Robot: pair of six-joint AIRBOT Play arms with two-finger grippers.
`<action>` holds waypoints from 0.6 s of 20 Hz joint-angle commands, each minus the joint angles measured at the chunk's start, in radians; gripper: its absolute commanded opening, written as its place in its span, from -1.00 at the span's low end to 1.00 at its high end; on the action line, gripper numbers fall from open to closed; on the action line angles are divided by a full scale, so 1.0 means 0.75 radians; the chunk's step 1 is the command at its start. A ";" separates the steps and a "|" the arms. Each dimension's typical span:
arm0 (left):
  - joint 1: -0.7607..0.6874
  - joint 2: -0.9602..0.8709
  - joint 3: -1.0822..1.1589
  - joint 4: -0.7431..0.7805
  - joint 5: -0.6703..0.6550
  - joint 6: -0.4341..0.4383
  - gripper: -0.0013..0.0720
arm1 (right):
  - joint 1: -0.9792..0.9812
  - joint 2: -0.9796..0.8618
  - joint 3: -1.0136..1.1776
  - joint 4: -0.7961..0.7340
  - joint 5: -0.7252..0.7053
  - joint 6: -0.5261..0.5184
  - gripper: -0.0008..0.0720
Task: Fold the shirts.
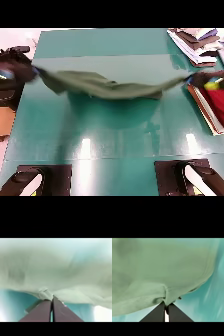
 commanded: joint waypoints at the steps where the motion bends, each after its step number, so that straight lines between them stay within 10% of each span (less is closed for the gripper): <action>1: 0.001 0.149 0.439 0.007 0.050 -0.002 -0.89 | -0.045 0.172 0.394 -0.001 -0.072 -0.008 -0.92; 8: 0.001 0.145 0.966 0.095 0.283 -0.022 -0.89 | -0.379 0.199 0.841 0.004 0.064 -0.007 -0.92; 12: 0.001 0.040 0.887 0.291 0.051 -0.157 -0.88 | -0.396 -0.001 1.043 0.112 0.243 0.020 -0.93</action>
